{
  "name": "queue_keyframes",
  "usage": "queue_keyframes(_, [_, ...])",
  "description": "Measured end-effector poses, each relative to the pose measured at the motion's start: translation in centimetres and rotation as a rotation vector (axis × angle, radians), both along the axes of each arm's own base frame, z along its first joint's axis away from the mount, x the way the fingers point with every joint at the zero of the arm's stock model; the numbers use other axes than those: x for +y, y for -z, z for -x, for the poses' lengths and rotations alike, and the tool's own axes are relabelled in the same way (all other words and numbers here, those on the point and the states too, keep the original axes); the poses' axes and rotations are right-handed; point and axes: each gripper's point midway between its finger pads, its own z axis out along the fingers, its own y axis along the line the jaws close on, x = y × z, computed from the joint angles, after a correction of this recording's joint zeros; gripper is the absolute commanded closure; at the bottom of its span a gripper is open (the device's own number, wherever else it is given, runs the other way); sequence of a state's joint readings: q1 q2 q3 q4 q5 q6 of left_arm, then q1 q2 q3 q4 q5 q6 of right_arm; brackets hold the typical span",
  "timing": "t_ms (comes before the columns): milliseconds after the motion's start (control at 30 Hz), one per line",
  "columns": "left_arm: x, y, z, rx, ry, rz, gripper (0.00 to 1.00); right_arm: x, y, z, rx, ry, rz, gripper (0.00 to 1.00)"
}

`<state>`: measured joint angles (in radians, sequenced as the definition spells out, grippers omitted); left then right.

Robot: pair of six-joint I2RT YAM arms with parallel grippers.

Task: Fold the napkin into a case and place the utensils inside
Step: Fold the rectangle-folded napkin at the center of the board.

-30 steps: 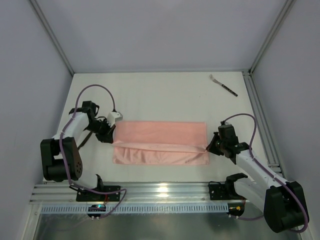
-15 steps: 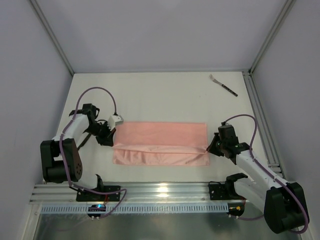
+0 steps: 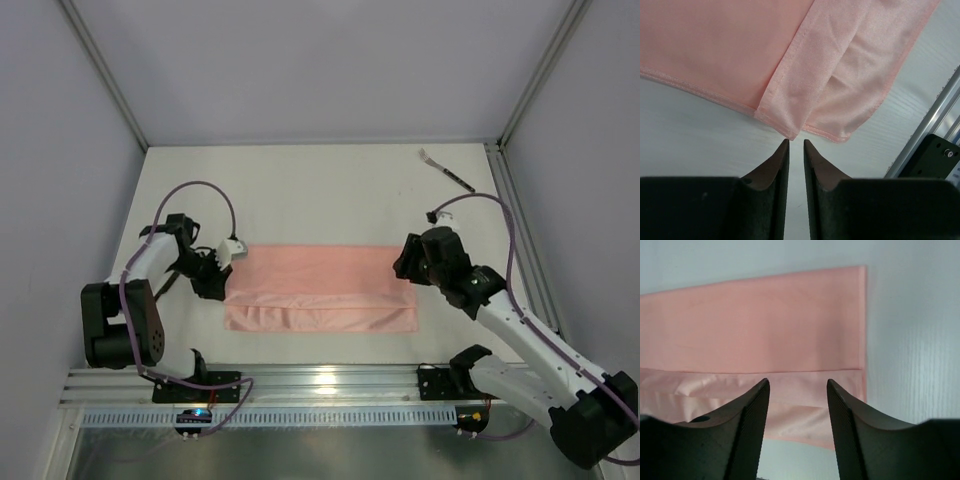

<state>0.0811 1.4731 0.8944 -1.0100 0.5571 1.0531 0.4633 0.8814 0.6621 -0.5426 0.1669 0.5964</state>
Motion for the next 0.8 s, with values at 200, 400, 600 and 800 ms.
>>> queue_keyframes(200, [0.3,-0.4,0.7,-0.028,0.057,-0.018,0.69,6.4,2.1,-3.1,0.075,-0.216,0.064,0.79])
queue_keyframes(400, [-0.9,-3.5,-1.6,-0.047,-0.041,0.036,0.63,10.8,6.6,-3.5,0.21,-0.382,0.083,0.92])
queue_keyframes(600, [-3.7,-4.1,-8.0,-0.214,-0.139,-0.058,0.69,13.7,6.3,-4.0,0.191,-0.481,0.024,0.94])
queue_keyframes(800, [-5.8,0.2,-12.0,-0.133,-0.242,-0.14,0.72,18.1,7.2,-1.0,0.18,-0.637,0.025,0.94])
